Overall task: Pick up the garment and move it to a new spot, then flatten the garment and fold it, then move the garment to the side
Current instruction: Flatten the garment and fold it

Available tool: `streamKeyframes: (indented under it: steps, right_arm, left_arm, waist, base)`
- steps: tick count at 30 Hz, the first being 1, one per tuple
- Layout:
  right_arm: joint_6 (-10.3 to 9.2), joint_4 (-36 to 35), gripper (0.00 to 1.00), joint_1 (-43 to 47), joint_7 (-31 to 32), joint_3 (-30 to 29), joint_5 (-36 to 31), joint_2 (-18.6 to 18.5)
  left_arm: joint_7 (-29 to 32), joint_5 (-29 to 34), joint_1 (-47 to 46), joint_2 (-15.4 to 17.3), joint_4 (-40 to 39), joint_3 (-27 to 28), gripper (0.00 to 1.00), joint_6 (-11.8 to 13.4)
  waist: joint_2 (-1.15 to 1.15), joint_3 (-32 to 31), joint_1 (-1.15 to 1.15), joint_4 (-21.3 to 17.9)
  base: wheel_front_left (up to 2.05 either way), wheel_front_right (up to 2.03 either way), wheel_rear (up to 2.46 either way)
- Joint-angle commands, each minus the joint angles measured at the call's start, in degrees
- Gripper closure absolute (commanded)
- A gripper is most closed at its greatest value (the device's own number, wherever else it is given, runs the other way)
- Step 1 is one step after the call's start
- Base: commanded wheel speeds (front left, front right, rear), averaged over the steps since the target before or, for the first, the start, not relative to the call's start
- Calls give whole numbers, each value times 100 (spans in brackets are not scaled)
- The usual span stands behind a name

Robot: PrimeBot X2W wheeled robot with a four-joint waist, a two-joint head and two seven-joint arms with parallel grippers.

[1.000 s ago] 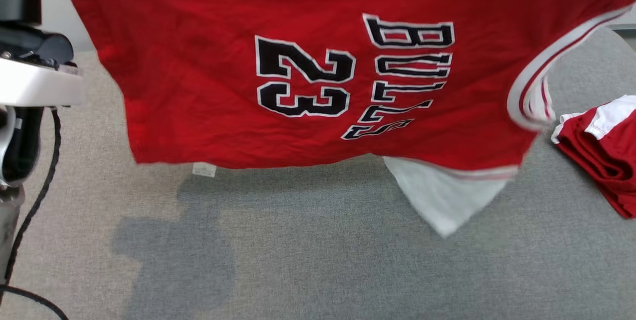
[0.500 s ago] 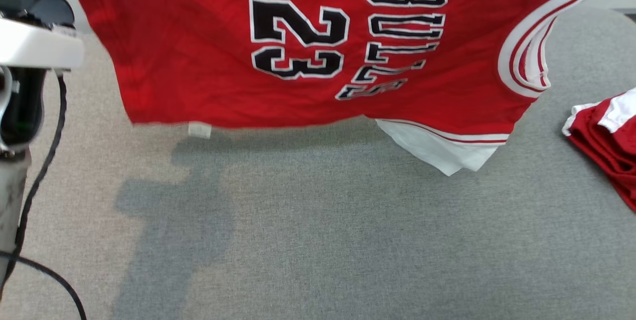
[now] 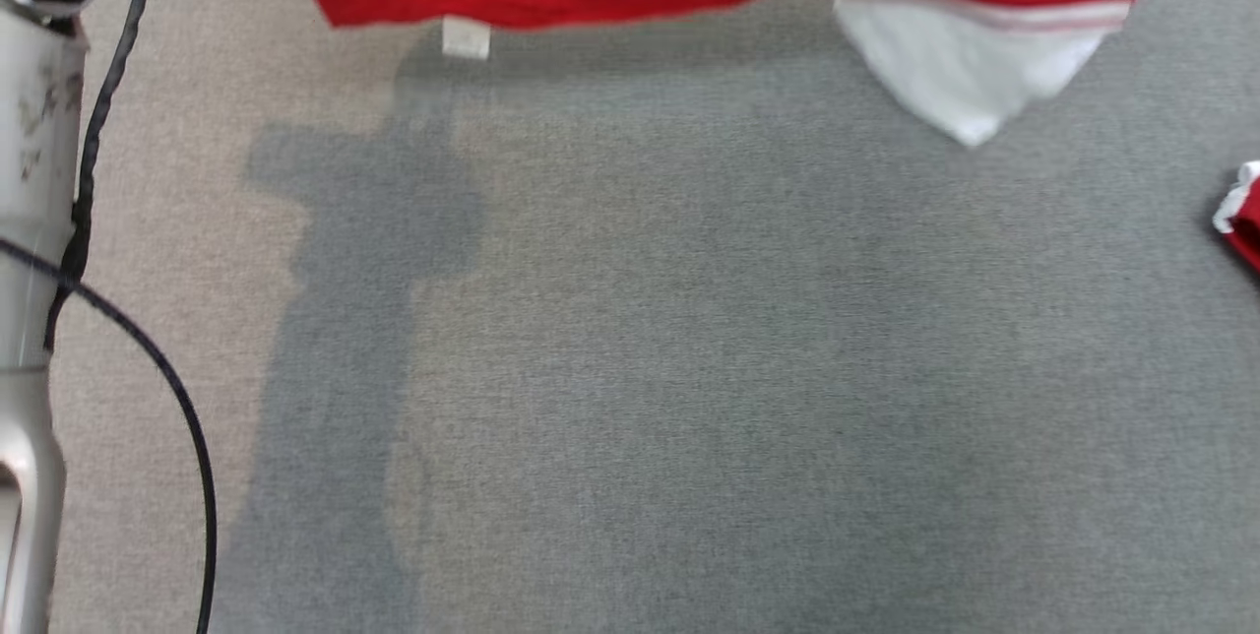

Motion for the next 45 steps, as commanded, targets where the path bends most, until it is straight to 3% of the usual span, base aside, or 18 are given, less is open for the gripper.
streamKeyframes:
  steps: [1,10,16,22,29,36,45]
  right_arm:
    - [5,119,100,-145,-84,89,-17,21]
    - [4,1822,100,-1197,-488,305,473,495]
    - [4,2831,100,-801,-508,490,796,718]
    - [4,3308,100,-150,-553,614,1374,909]
    - [4,2649,100,1040,-671,970,2135,951]
    - [4,1237,100,3389,-716,1453,2874,574]
    - [4,-496,100,6067,-714,1007,2813,456]
  left_arm:
    - [-47,-2,-151,-20,141,3,100,-33]
    - [-242,-318,-1141,-435,1749,135,100,-186]
    - [-59,-684,-1032,-704,2647,-58,100,-219]
    - [216,-1167,-573,-722,2900,-449,100,-212]
    - [-122,-1550,252,-505,2562,-806,100,-212]
    - [-266,-1929,1720,-362,1890,-1034,100,-214]
    - [-275,-1890,3379,-6,1138,-963,100,-214]
  waist:
    - [0,56,0,77]
    - [0,246,0,126]
    - [0,408,0,111]
    - [0,706,0,41]
    - [0,666,0,-56]
    - [0,203,0,-20]
    - [0,-383,0,-99]
  base:
    - [0,0,0]
    - [0,0,0]
    - [0,0,0]
    - [0,0,0]
    - [0,0,0]
    - [0,0,0]
    - [0,0,0]
